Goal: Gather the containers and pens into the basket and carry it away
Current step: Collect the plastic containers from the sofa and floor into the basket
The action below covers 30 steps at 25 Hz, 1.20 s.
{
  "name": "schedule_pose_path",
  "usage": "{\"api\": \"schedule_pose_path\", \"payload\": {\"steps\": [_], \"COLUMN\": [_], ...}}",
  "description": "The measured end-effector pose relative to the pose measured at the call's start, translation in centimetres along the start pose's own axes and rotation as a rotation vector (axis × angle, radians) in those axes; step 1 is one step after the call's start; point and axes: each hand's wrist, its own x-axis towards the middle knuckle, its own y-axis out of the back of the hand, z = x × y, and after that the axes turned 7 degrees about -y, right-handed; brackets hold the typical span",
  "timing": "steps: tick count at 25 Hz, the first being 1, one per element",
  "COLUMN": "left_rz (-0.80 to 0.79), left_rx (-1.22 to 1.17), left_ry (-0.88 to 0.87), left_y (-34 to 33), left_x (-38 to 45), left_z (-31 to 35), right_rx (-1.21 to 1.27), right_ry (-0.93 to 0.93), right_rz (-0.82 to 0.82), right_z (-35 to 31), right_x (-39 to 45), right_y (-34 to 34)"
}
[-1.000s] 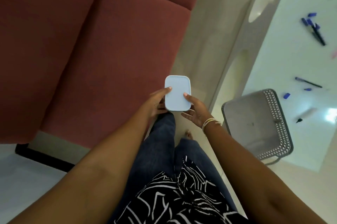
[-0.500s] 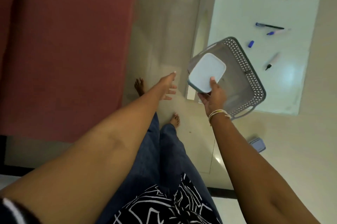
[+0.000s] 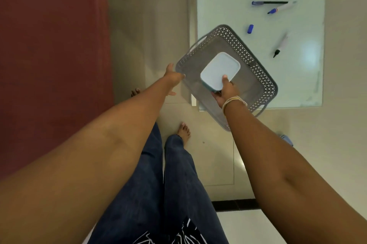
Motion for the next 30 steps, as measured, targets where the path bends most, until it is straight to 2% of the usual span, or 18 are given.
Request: {"api": "schedule_pose_path", "payload": {"steps": [5, 8, 14, 16, 19, 21, 23, 24, 27, 30], "left_rz": [0.017, -0.045, -0.066, -0.105, -0.150, -0.160, -0.142, -0.136, -0.111, -0.014], "left_rx": [0.064, 0.134, 0.222, 0.276, 0.429, 0.483, 0.487, 0.488, 0.512, 0.462], "left_ry": [-0.086, -0.101, -0.062, -0.018, -0.055, -0.079, -0.069, -0.072, -0.114, -0.161], "left_y": [-0.7, -0.9, -1.2, -0.7, 1.5, 3.9, 6.8, 8.2, 14.2, 21.6], "left_x": [2.6, 3.3, 3.7, 3.2, 2.0, 0.8, -0.1, -0.3, 0.1, 1.2], "left_z": [-0.3, -0.4, 0.4, 0.4, 1.0, 1.9, 3.0, 3.5, 6.3, 10.1], "right_rx": [0.012, 0.044, 0.178, 0.052, -0.326, -0.602, -0.684, -0.740, -0.893, -1.134], "right_ry": [-0.023, -0.058, -0.082, -0.142, -0.169, -0.101, 0.000, 0.075, 0.365, 0.533], "right_rz": [-0.053, -0.068, 0.016, 0.076, 0.200, 0.359, 0.527, 0.556, 0.493, 0.254], "right_z": [-3.0, -4.3, -6.0, -6.5, -6.9, -6.4, -5.4, -4.9, -3.5, -3.4], "right_x": [3.1, 4.5, 5.5, 4.6, 1.4, -0.9, -2.6, -3.4, -6.1, -7.8], "right_y": [-2.9, -4.4, -5.2, -4.8, -4.7, -5.3, -7.0, -8.1, -14.3, -22.6]}}
